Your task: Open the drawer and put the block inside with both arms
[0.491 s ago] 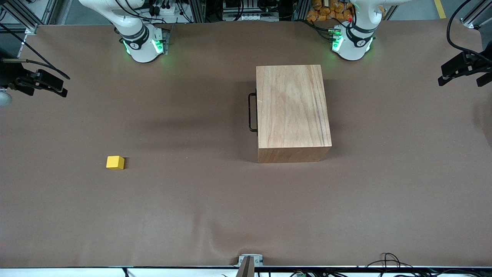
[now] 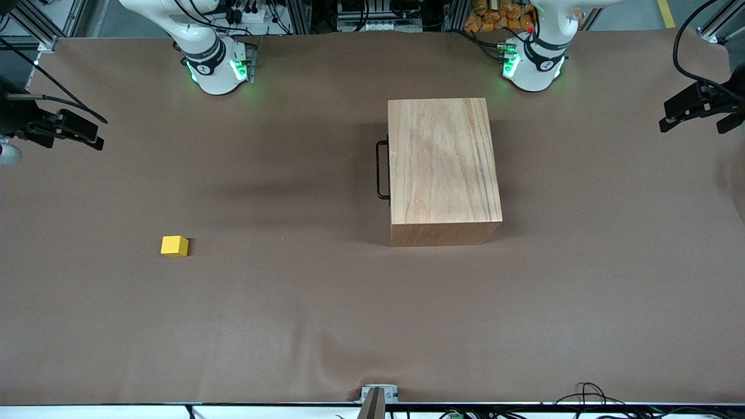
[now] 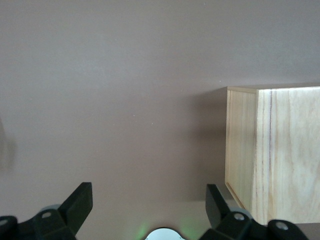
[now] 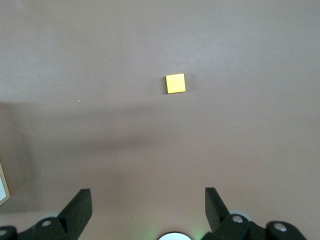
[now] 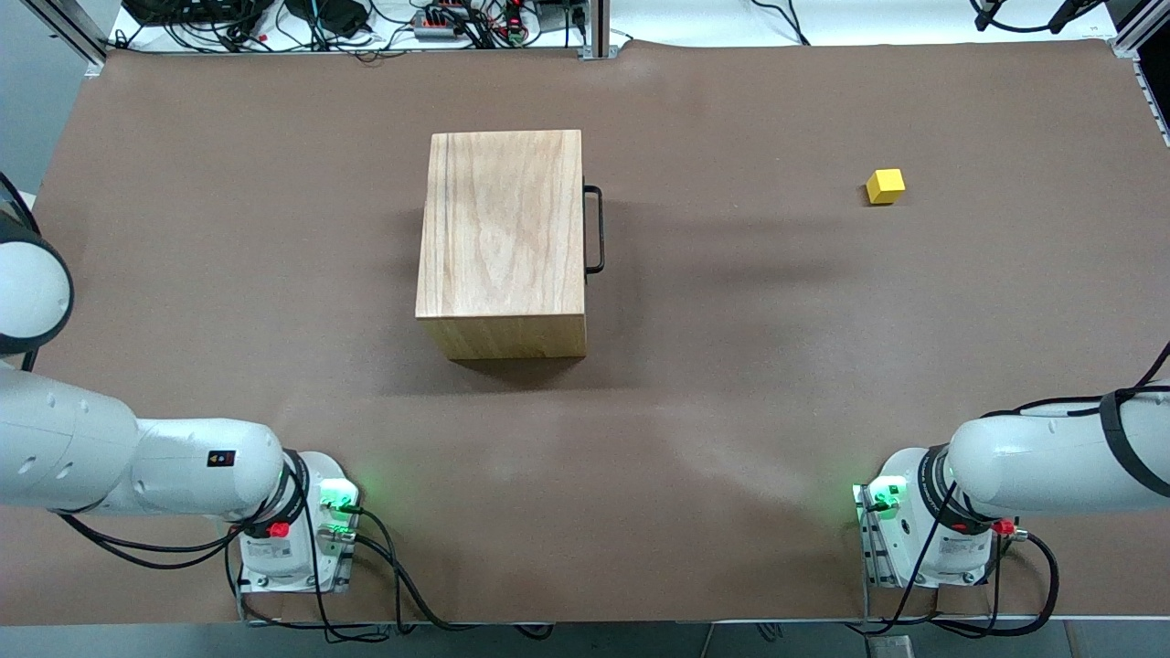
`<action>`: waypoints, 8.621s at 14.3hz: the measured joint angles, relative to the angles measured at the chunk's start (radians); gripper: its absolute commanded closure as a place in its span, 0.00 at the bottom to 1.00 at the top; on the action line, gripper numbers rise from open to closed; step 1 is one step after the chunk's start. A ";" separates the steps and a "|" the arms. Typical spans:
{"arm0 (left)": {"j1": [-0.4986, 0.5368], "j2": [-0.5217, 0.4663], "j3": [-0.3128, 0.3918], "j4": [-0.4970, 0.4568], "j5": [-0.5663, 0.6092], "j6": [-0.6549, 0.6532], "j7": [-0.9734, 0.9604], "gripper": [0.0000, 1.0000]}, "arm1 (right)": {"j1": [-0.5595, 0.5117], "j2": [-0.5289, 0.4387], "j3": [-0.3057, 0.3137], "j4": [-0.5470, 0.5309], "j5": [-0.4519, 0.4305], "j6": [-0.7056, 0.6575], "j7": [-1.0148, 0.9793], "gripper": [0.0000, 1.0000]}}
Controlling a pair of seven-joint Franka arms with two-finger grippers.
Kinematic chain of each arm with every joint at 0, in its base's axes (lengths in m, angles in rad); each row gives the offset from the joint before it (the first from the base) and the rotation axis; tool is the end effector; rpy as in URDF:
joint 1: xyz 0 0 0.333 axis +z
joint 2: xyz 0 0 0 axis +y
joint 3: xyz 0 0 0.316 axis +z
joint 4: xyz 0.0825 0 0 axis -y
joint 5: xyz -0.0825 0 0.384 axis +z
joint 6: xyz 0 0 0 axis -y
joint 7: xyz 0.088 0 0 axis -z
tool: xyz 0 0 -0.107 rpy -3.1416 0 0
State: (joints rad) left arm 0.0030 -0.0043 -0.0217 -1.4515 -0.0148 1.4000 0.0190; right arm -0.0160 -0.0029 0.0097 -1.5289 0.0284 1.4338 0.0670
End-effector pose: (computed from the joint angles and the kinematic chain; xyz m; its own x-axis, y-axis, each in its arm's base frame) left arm 0.5348 -0.0118 0.6675 0.9981 -0.0402 -0.0469 -0.0395 -0.9991 0.0155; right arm 0.5393 0.0000 0.6343 0.9932 -0.0693 -0.0937 -0.0717 -0.9972 -0.0221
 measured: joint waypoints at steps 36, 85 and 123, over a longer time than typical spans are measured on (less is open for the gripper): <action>-0.936 0.631 0.041 0.151 0.023 0.483 -1.175 0.00 | -0.038 0.008 0.007 -0.013 0.006 -0.066 -0.036 0.00; -1.016 0.758 0.050 0.167 0.134 0.657 -1.063 0.00 | -0.045 0.010 -0.001 -0.013 0.039 -0.035 -0.096 0.00; -1.058 0.793 0.001 0.179 0.146 0.958 -1.061 0.00 | -0.108 0.609 -0.004 -0.216 0.023 0.817 -0.197 0.00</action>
State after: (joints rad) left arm -1.0548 0.7886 -0.0205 -1.2728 0.1311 2.3575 -1.0417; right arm -0.1244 0.6064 0.0052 -1.7451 0.0519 2.2505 -0.1303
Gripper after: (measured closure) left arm 0.000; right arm 0.000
